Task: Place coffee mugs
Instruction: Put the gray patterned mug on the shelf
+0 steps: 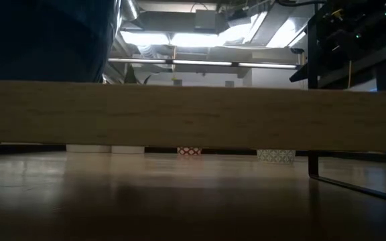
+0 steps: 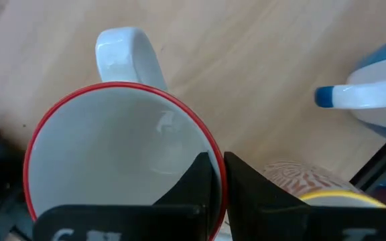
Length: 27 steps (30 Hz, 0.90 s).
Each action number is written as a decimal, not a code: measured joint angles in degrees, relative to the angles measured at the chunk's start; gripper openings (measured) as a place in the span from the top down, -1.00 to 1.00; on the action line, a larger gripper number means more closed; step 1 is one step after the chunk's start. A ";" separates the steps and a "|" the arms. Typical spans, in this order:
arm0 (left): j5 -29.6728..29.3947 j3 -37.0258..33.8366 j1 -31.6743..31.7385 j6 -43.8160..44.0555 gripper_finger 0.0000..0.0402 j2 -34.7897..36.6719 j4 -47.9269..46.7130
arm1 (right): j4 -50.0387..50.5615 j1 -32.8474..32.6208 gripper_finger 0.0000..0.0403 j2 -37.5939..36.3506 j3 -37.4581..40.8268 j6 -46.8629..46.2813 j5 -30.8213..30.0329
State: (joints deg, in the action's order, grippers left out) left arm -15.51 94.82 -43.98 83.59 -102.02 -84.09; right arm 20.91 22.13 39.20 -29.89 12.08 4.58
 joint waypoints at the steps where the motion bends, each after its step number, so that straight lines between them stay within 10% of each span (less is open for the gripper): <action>1: 0.02 -0.61 0.00 0.00 0.92 0.00 0.52 | 0.00 0.00 0.97 0.00 0.00 -0.02 0.00; 27: -0.84 -8.23 0.71 -3.19 0.82 0.17 10.75 | 0.02 0.00 0.97 0.00 0.00 -0.24 -0.03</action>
State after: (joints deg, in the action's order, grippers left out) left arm -16.35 86.59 -43.27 80.40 -101.85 -73.33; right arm 20.93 22.13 39.20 -29.89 11.84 4.55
